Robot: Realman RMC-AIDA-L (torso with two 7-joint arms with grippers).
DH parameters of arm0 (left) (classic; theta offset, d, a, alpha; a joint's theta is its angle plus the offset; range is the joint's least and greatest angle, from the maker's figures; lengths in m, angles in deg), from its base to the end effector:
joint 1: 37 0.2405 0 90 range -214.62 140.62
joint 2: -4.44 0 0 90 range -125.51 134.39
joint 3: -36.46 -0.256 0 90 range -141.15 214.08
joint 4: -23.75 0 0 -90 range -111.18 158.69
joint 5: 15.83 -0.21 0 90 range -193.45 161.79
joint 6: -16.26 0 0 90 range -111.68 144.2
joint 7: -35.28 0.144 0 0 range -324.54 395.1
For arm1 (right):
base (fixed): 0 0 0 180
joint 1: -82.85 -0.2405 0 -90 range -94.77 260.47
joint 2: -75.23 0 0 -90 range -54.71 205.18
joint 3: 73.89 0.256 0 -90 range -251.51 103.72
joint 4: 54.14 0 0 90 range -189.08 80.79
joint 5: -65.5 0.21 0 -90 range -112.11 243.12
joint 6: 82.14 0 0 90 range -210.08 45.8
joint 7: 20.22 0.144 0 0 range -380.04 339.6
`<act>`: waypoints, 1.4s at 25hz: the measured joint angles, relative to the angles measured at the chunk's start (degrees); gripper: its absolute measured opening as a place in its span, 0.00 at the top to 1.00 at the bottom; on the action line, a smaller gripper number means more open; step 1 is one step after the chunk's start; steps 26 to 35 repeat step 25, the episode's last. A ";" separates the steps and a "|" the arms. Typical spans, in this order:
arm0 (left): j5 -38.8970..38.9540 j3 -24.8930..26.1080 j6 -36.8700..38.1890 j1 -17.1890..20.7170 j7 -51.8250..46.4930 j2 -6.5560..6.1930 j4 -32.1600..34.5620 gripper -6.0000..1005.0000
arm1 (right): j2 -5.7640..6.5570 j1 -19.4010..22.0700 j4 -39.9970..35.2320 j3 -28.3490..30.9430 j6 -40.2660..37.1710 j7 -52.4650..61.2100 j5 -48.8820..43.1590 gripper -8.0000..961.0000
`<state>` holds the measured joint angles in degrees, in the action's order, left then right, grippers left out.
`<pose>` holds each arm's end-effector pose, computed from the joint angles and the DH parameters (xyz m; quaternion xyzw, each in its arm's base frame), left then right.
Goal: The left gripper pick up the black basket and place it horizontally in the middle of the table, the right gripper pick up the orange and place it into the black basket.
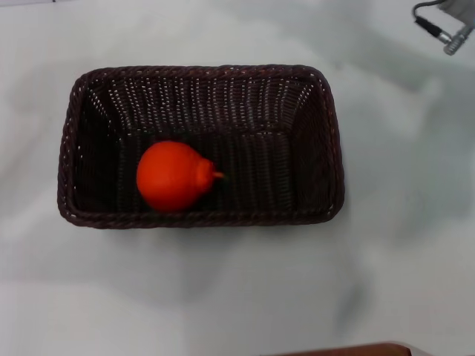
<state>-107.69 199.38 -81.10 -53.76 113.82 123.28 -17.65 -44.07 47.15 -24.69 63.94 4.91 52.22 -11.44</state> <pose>-0.3231 0.2776 0.1127 -0.7017 -0.4033 -0.5199 0.2732 0.1930 0.3783 0.0358 -0.1693 -0.8175 -0.2218 0.5039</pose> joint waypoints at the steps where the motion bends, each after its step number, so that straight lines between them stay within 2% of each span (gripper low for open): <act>1: 0.82 0.00 0.02 0.00 0.89 0.05 0.77 0.14 | -0.19 0.74 -2.47 0.31 -0.26 -3.52 3.77 0.14; 2: 1.87 0.03 0.06 -0.02 2.08 0.07 1.80 0.14 | -0.20 1.31 -5.16 0.59 -0.35 -7.18 8.39 0.11; 6: 4.43 0.04 0.23 -0.15 4.93 0.24 4.42 0.14 | -0.18 3.46 -12.71 1.42 -0.42 -17.82 22.25 0.11; 12: 5.20 0.03 0.15 -0.69 6.03 1.02 4.91 0.14 | -0.19 5.83 -15.02 1.86 0.19 -21.20 31.55 0.11; 21: 5.55 -0.69 0.00 -2.89 5.53 1.41 4.96 0.14 | -0.32 7.28 -17.10 2.25 -0.37 -24.51 33.09 0.11; 35: 5.42 -0.75 0.11 -3.25 5.53 1.45 5.16 0.14 | -0.32 7.38 -17.18 2.59 -0.42 -24.91 33.11 0.11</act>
